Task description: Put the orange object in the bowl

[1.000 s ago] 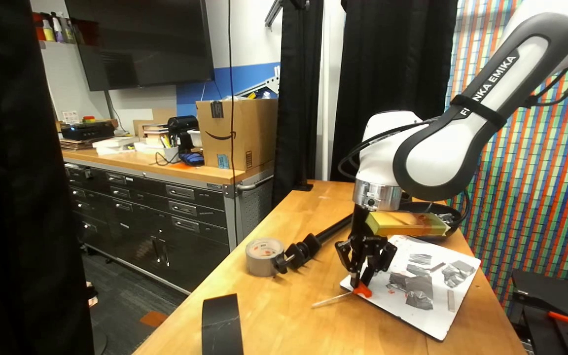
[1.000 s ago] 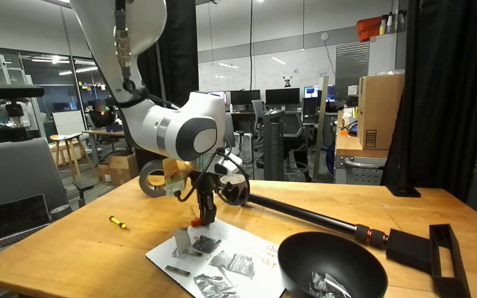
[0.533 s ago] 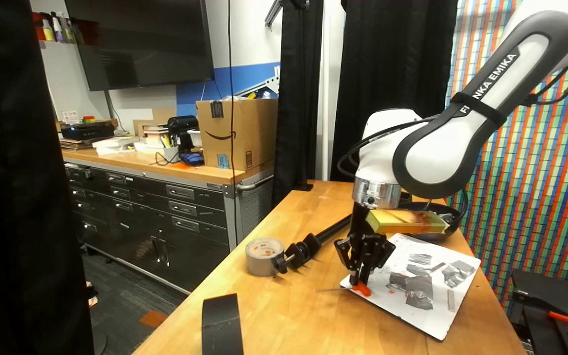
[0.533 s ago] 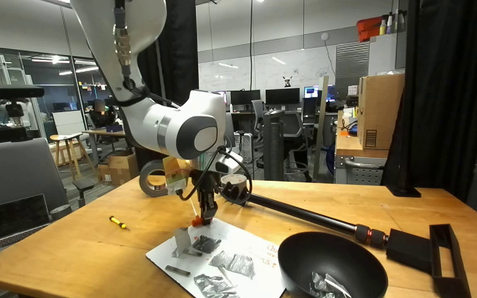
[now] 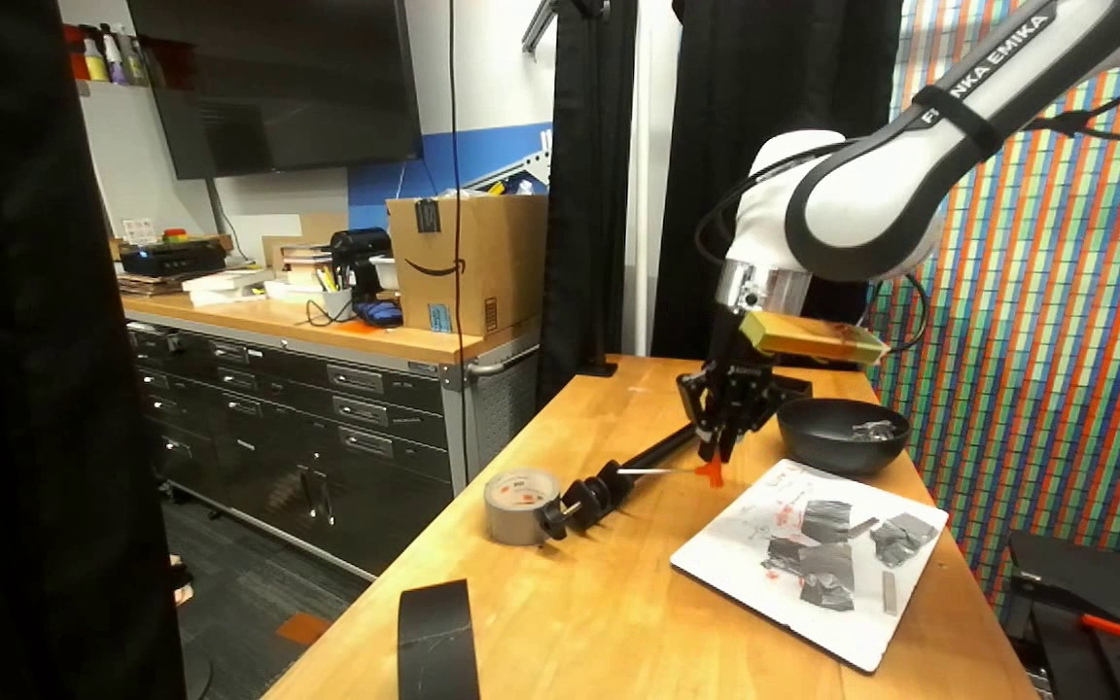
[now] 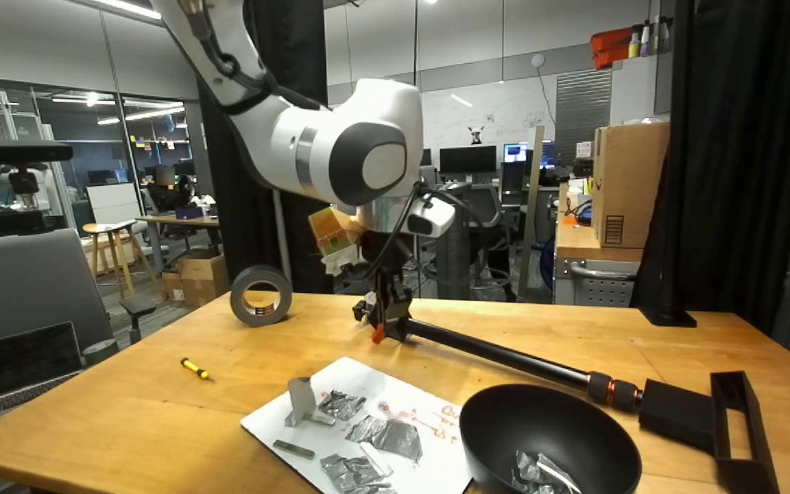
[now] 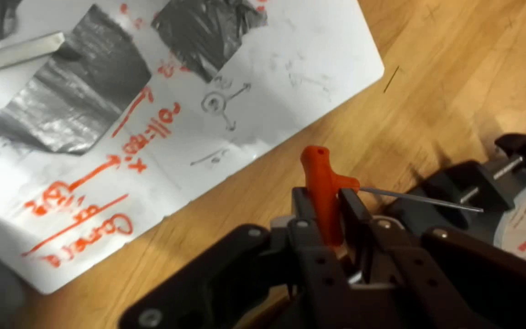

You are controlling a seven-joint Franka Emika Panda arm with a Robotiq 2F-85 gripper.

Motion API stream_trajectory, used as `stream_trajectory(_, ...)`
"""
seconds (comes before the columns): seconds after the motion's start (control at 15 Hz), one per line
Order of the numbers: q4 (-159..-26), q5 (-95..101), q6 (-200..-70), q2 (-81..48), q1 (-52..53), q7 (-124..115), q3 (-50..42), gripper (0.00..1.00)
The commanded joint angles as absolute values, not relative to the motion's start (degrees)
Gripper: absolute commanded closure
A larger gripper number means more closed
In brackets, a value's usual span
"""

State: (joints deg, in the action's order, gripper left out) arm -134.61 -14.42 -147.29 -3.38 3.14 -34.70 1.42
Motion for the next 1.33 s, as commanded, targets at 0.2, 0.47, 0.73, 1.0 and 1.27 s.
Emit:
stream_trajectory(0.2, -136.1, -13.3, -140.8, 7.1, -4.4, -28.3, -4.9, 0.84)
stream_trajectory(0.47, -135.6, -13.4, -139.5, 7.5, -8.9, -24.6, -8.6, 0.84)
stream_trajectory(0.73, -136.2, -13.5, -138.4, 7.4, -11.3, -22.3, -10.7, 0.85)
stream_trajectory(1.0, -137.6, -13.5, -137.2, 7.9, -12.3, -22.0, -11.4, 0.85)
stream_trajectory(1.27, -139.5, -13.5, -136.9, 8.2, -12.6, -22.3, -11.6, 0.85)
